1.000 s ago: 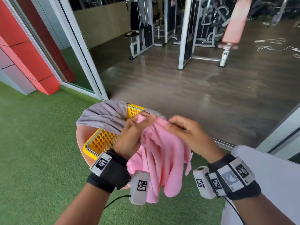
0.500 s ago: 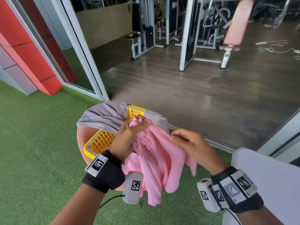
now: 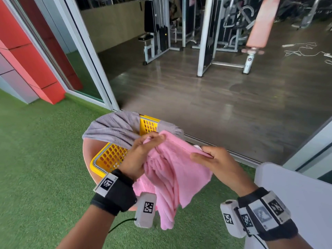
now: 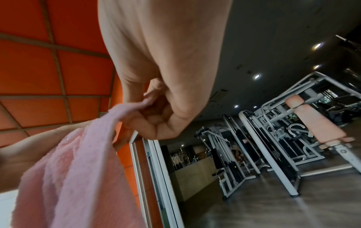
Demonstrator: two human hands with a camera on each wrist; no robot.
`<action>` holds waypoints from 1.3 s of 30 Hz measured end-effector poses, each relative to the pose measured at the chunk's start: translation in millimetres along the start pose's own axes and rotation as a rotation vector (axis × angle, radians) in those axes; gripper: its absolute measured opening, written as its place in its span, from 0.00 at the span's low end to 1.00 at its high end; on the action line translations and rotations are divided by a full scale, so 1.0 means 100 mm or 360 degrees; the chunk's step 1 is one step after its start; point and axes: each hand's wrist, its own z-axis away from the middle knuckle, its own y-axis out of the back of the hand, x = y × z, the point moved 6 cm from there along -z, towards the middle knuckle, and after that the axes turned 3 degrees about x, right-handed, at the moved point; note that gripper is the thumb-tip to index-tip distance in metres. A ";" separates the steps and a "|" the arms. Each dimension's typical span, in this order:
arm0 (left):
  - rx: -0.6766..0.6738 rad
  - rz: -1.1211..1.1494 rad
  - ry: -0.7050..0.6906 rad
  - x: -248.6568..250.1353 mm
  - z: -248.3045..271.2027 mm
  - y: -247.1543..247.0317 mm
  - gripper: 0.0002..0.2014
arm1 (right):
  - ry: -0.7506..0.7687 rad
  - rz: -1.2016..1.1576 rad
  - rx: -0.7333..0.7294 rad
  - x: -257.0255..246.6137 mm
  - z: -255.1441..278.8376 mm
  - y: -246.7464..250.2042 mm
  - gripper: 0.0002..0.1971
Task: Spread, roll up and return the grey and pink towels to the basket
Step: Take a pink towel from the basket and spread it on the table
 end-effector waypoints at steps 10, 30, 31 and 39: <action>-0.0394 -0.0121 0.0080 -0.18 0.15 -0.41 0.11 | 0.0230 0.0022 -0.0215 -0.24 -0.12 -0.18 0.14; 0.0683 -0.0236 0.0743 -1.84 1.54 1.49 0.10 | -0.0665 0.0455 -0.0724 2.01 -0.51 -2.08 0.23; 0.0713 -0.0235 0.0759 -1.85 1.55 1.55 0.10 | -0.0691 0.0539 -0.0685 2.11 -0.68 -2.20 0.29; 0.0694 -0.0100 0.0812 -1.83 1.39 1.90 0.14 | -0.0797 0.1037 -0.0424 2.43 -1.28 -2.80 0.31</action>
